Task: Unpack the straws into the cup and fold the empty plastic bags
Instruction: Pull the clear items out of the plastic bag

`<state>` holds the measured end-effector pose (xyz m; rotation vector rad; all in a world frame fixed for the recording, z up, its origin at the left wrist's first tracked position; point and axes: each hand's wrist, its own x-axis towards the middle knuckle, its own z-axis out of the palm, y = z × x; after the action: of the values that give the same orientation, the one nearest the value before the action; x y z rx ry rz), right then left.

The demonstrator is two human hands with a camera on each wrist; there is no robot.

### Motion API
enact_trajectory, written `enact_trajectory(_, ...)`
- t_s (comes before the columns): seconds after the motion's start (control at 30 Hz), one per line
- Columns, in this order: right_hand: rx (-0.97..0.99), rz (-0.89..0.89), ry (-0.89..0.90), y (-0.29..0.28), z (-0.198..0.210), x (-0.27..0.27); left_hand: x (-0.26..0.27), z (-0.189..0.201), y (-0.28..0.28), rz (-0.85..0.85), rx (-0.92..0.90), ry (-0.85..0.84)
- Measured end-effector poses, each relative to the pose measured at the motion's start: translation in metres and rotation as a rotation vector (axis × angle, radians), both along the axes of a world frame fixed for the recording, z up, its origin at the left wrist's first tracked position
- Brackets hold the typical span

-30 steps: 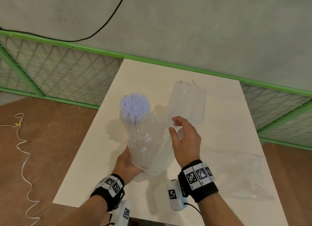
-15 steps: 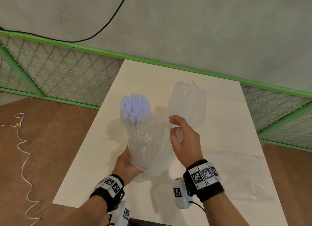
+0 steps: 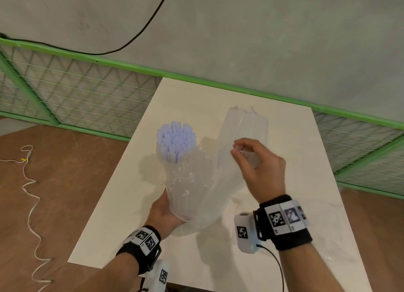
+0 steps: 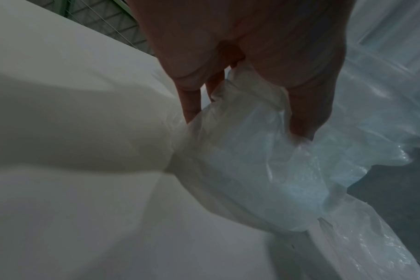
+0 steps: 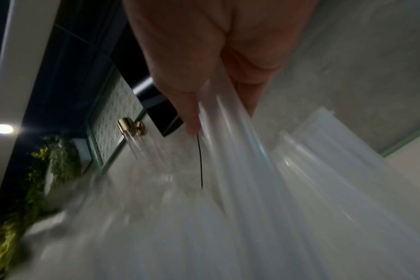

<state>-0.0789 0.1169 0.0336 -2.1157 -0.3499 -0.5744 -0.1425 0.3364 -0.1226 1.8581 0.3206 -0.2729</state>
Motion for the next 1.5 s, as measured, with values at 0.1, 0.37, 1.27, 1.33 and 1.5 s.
enact_trajectory(0.1,0.084,-0.008,-0.020,-0.016,0.027,0.014,0.000,0.001,0.000,0.001,0.012,0.007)
enact_trajectory(0.37,0.328,0.136,-0.175,-0.056,0.113,0.047,0.000,0.010,-0.002,-0.006,0.042,0.022)
enact_trajectory(1.27,-0.861,0.359,0.296,-0.042,0.013,0.147,0.000,-0.004,-0.002,0.047,-0.058,0.040)
enact_trajectory(1.33,-0.796,0.441,0.275,-0.030,0.019,0.136,0.000,-0.005,-0.002,0.042,-0.050,0.033)
enact_trajectory(1.5,-0.682,0.483,0.144,-0.018,0.010,0.128,0.000,-0.007,-0.001,0.039,-0.052,0.022)
